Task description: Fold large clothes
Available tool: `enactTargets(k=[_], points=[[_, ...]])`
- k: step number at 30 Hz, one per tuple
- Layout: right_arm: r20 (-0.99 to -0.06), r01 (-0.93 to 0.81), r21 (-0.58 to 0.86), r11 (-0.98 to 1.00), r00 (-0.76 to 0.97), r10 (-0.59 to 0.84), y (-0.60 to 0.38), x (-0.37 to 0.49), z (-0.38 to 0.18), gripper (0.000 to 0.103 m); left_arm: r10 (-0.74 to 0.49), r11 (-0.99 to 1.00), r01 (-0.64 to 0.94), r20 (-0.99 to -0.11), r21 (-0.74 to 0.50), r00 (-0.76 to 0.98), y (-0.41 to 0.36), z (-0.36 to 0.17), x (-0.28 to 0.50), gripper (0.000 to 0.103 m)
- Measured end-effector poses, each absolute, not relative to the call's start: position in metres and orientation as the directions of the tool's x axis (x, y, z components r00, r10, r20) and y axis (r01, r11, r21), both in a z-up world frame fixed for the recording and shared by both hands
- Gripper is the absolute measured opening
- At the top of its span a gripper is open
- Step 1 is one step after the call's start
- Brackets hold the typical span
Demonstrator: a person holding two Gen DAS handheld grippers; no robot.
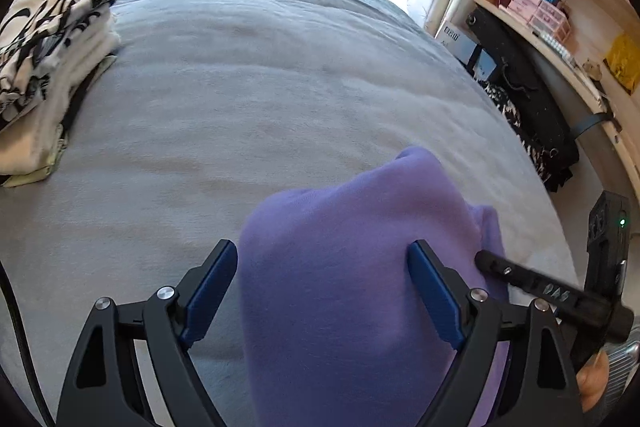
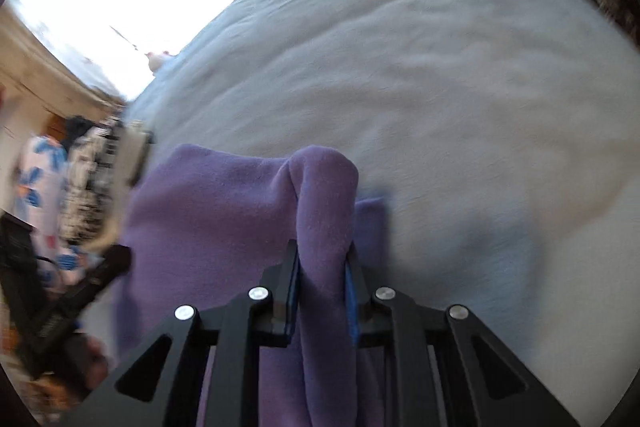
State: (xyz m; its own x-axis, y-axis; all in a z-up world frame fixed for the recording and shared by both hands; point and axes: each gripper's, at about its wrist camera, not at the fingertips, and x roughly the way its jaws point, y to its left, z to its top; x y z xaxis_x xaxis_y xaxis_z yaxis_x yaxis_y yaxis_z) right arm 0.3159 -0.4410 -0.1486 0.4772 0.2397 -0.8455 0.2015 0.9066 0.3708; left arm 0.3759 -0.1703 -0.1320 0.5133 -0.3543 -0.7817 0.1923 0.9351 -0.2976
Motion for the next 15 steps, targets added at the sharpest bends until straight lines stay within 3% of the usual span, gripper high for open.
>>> enactTargets(k=[3,7,10,15], points=[[-0.868,0.228,0.332,0.915,0.455,0.201,-0.438,0.319,-0.169,0.027,-0.307,0.952,0.168,-0.808,-0.258,0.503,-0.182,-0.146,0.379,0.093],[-0.858,0.304,0.415,0.858,0.445,0.257,-0.460,0.317,-0.181,0.061,-0.366,0.929,0.137,-0.802,-0.344,0.472,-0.166,-0.156,0.384,0.098],[-0.825,0.311,0.498,0.810,0.458,0.331,-0.474,0.311,-0.181,0.063,-0.399,0.914,0.134,-0.793,-0.383,0.460,-0.158,-0.158,0.384,0.099],[-0.816,0.290,0.500,0.816,0.474,0.331,-0.469,0.299,-0.155,0.065,-0.344,0.938,0.146,-0.805,-0.313,0.483,-0.159,-0.142,0.374,0.099]])
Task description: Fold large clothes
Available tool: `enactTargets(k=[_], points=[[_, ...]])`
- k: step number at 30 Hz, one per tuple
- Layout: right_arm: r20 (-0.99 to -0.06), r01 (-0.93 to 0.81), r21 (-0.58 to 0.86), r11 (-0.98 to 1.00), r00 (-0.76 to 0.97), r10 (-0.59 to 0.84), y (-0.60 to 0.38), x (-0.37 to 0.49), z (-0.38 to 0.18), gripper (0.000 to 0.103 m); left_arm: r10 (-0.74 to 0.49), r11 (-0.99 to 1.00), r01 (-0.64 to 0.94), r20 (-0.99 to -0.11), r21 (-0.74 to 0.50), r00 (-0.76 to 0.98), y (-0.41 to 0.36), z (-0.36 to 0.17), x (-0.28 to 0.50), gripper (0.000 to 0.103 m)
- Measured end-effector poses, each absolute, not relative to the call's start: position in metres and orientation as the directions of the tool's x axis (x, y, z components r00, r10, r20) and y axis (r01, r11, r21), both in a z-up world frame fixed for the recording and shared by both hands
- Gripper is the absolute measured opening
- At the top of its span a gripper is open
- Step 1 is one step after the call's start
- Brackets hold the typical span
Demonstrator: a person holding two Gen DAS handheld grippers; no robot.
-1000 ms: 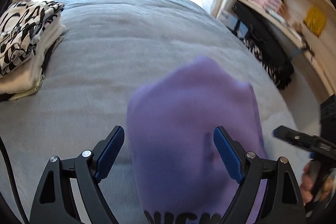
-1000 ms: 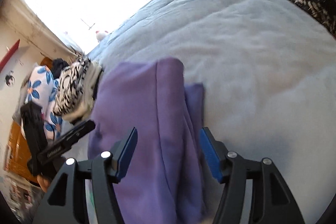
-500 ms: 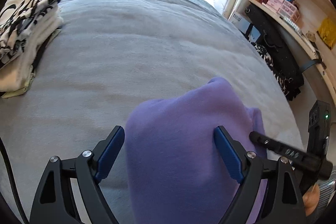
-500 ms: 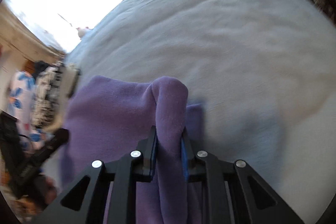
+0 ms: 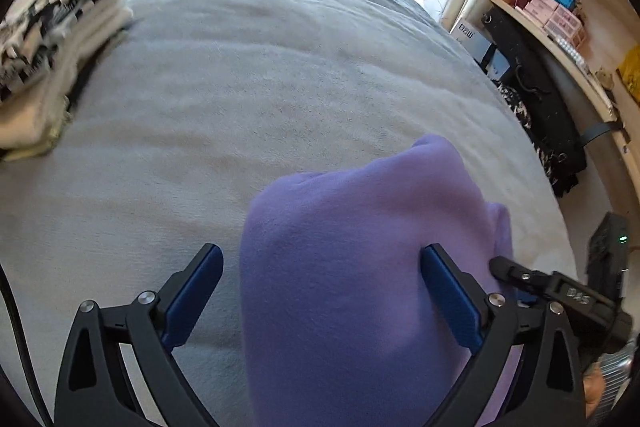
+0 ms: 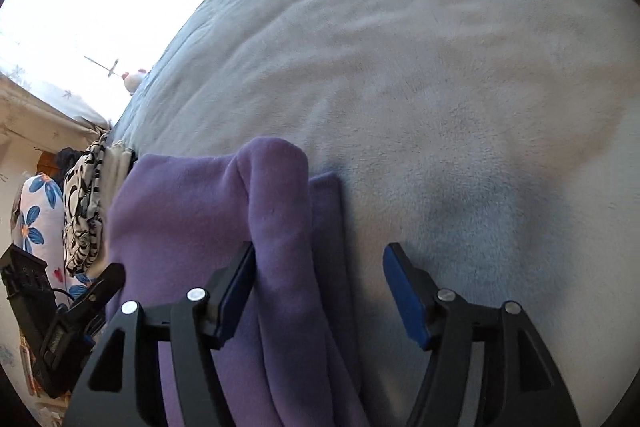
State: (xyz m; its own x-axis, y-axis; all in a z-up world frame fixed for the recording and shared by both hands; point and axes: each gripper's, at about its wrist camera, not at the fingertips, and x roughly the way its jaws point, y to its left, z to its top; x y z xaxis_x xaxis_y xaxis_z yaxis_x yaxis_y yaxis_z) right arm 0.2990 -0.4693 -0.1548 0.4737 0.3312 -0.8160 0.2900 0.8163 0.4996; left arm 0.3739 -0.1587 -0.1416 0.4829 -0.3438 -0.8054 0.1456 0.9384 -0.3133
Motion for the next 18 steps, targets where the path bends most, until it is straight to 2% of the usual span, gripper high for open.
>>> enactTargets(k=[9,12,18], points=[[-0.808,0.185,0.448,0.875,0.503,0.307,-0.446,0.260,-0.095,0.067,-0.324,0.945,0.192,-0.820,-0.263,0.471,-0.145,-0.105,0.334,0.099],[-0.811,0.152,0.425,0.892,0.502,0.300,-0.443,0.243,-0.080,0.072,-0.345,0.938,0.202,-0.828,-0.283,0.442,-0.137,-0.098,0.317,0.099],[-0.810,0.103,0.400,0.911,0.504,0.299,-0.439,0.208,-0.057,0.072,-0.378,0.924,0.233,-0.823,-0.304,0.425,-0.121,-0.083,0.280,0.099]])
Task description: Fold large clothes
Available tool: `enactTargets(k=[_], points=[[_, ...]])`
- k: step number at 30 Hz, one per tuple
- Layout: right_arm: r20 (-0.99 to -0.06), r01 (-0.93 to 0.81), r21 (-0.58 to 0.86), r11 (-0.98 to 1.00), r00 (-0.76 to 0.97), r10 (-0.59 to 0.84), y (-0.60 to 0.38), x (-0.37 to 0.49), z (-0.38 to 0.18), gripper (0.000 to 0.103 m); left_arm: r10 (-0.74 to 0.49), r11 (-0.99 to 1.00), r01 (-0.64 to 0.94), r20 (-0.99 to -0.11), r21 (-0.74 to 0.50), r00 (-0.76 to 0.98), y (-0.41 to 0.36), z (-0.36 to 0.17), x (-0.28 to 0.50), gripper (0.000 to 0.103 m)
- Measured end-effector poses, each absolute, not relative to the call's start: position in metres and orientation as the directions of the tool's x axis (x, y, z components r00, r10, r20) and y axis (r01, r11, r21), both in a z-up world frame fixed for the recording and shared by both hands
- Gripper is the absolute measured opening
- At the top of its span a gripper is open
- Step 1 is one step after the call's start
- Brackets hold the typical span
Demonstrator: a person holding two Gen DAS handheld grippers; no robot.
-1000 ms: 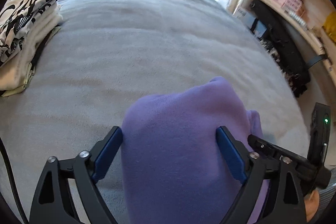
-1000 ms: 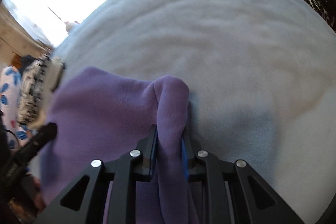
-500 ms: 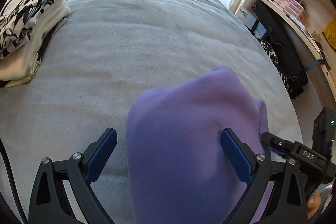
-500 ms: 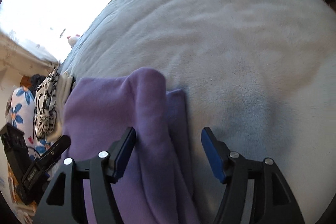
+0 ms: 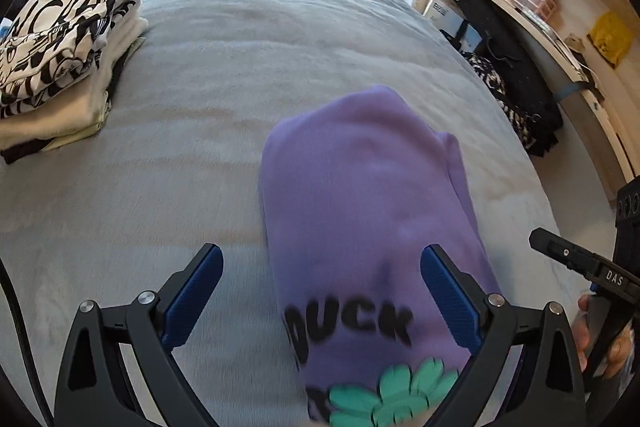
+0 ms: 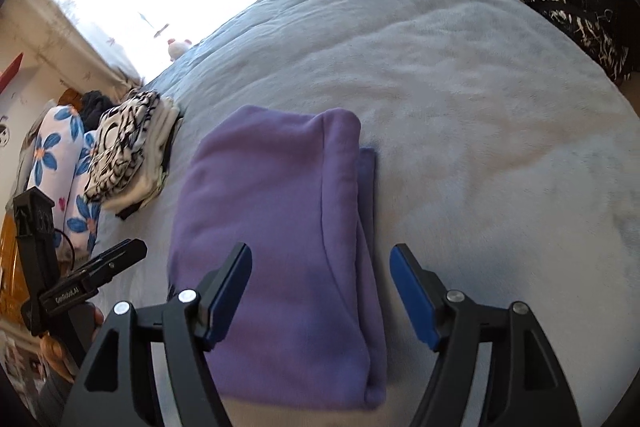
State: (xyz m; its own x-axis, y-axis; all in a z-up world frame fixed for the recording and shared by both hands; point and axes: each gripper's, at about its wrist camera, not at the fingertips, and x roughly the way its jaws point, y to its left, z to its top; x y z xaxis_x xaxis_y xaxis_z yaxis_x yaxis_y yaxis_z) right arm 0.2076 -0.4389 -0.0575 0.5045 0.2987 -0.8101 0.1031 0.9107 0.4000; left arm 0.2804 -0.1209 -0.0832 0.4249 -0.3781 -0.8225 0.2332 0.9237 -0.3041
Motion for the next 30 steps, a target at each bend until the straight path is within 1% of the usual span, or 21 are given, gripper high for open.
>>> enactTargets(k=[2,4,7,9,14,19,27,30], points=[[-0.808,0.090,0.409,0.908,0.498,0.314,-0.440,0.198,-0.053,0.073,-0.391,0.918,0.235,-0.820,-0.318,0.418,-0.115,-0.080,0.271,0.099],[-0.805,0.079,0.424,0.902,0.490,0.335,-0.441,0.189,-0.049,0.084,-0.400,0.915,0.232,-0.814,-0.330,0.421,-0.108,-0.077,0.263,0.099],[-0.801,0.066,0.439,0.896,0.481,0.357,-0.443,0.180,-0.045,0.096,-0.410,0.911,0.231,-0.808,-0.341,0.424,-0.102,-0.073,0.253,0.099],[-0.798,0.061,0.437,0.897,0.486,0.356,-0.443,0.176,-0.044,0.099,-0.418,0.908,0.232,-0.804,-0.349,0.422,-0.100,-0.072,0.250,0.099],[-0.783,0.043,0.461,0.886,0.489,0.384,-0.445,0.174,-0.052,0.102,-0.438,0.898,0.245,-0.800,-0.366,0.410,-0.101,-0.077,0.244,0.099],[-0.809,0.017,0.406,0.914,0.473,0.350,-0.439,0.177,-0.068,0.103,-0.471,0.881,0.239,-0.805,-0.409,0.361,-0.105,-0.099,0.246,0.099],[-0.817,0.018,0.480,0.877,0.374,0.439,-0.444,0.206,-0.112,0.103,-0.528,0.849,0.187,-0.809,-0.494,0.259,-0.113,-0.146,0.263,0.099],[-0.811,0.036,0.519,0.854,0.337,0.478,-0.449,0.221,-0.132,0.102,-0.576,0.817,0.176,-0.784,-0.549,0.231,-0.116,-0.156,0.270,0.099]])
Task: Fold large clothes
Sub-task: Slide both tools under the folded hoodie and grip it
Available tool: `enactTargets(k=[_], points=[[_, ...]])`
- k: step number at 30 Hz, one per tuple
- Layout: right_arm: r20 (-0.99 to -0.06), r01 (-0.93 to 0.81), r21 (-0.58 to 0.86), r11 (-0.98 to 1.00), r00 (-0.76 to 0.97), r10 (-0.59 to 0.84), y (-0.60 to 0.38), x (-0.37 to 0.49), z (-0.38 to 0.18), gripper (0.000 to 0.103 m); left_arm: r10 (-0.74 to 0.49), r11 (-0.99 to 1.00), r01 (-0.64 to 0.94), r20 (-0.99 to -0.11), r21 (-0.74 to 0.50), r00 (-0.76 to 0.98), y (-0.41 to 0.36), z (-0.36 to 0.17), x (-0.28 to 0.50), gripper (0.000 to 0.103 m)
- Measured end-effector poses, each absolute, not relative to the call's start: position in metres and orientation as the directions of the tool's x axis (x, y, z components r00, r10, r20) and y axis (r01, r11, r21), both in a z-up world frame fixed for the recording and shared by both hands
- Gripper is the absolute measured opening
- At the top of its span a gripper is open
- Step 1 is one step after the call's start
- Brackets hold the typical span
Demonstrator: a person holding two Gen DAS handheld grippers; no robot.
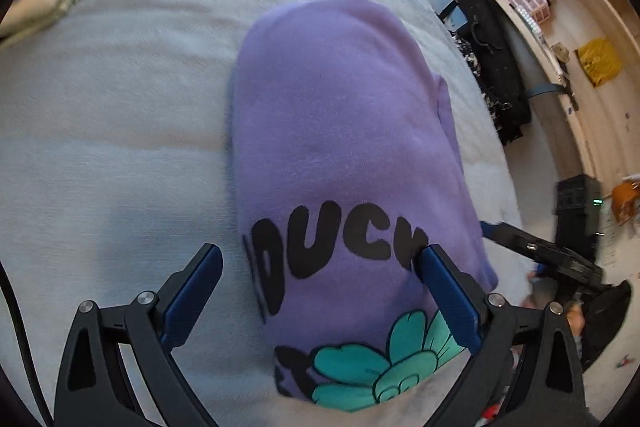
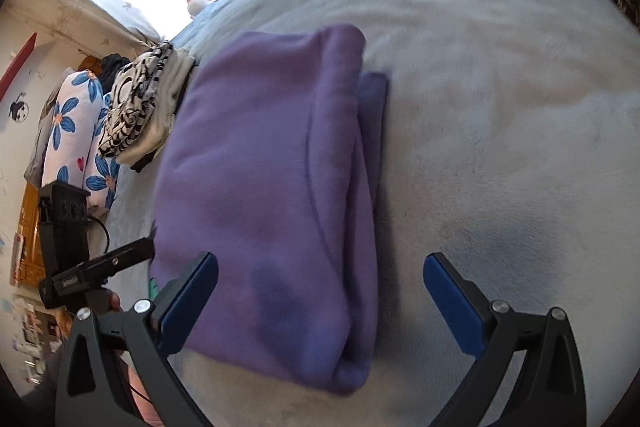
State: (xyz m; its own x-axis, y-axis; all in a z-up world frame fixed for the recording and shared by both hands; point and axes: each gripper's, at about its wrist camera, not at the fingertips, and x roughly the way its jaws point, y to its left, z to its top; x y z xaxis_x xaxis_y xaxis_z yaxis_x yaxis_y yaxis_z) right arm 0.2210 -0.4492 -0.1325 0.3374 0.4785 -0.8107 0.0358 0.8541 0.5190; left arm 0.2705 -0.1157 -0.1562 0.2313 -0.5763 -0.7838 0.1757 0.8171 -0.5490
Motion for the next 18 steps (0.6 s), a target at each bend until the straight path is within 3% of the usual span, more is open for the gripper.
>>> enactTargets(k=[6,13,18], points=[[-0.765,0.036,0.612,0.790,0.283,0.579,-0.454,0.248,-0.167,0.102,-0.639,0.769,0.192,-0.741,-0.610,0.207,-0.121,-0.172,0.286,0.102],[-0.615,0.013,0.779,0.627,0.208,0.760,-0.444,0.276,-0.198,0.102,-0.691,0.723,0.176,-0.699,-0.668,0.185,-0.125,-0.192,0.300,0.103],[-0.605,0.010,0.791,0.612,0.165,0.779,-0.432,0.289,-0.210,0.103,-0.718,0.696,0.177,-0.678,-0.695,0.159,-0.131,-0.203,0.310,0.103]])
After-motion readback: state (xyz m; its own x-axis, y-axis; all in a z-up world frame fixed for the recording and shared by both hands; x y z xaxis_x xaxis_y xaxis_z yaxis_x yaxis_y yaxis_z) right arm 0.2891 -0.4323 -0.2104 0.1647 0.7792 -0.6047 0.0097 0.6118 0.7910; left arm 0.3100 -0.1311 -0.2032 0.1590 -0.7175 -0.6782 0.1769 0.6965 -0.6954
